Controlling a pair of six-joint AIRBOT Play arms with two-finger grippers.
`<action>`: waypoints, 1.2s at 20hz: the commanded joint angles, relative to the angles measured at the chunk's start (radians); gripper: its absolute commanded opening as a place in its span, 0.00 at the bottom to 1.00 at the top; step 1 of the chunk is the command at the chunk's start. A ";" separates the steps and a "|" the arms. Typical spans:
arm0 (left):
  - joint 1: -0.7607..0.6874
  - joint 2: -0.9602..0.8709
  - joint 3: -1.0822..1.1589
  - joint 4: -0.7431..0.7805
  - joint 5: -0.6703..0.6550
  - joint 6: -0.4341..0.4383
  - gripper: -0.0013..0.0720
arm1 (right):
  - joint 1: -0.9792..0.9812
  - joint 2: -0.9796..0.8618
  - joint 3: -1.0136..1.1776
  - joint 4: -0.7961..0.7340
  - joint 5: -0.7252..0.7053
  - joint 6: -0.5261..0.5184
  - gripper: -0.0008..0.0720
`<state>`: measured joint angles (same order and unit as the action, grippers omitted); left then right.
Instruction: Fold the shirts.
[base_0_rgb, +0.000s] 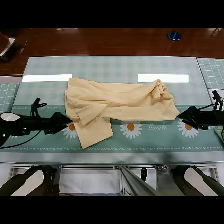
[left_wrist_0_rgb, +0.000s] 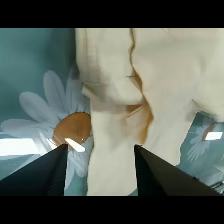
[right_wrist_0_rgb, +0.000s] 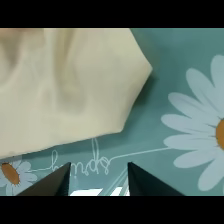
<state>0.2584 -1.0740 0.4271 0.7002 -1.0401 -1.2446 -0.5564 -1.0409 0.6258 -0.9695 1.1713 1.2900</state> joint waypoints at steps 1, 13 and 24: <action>-0.114 -0.055 -0.012 -0.035 0.046 0.022 0.71 | -0.002 0.016 -0.040 0.010 0.001 -0.005 0.58; -0.323 -0.121 -0.007 -0.081 0.089 0.048 0.05 | -0.002 0.016 -0.040 -0.061 -0.130 0.114 0.58; -0.322 -0.121 -0.007 -0.081 0.091 0.047 0.05 | 0.000 -0.171 -0.040 0.129 -0.165 0.068 0.58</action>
<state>-0.0624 -1.1942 0.4187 0.6209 -0.9485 -1.1984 -0.5575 -1.1545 0.5861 -0.9508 1.0306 1.3972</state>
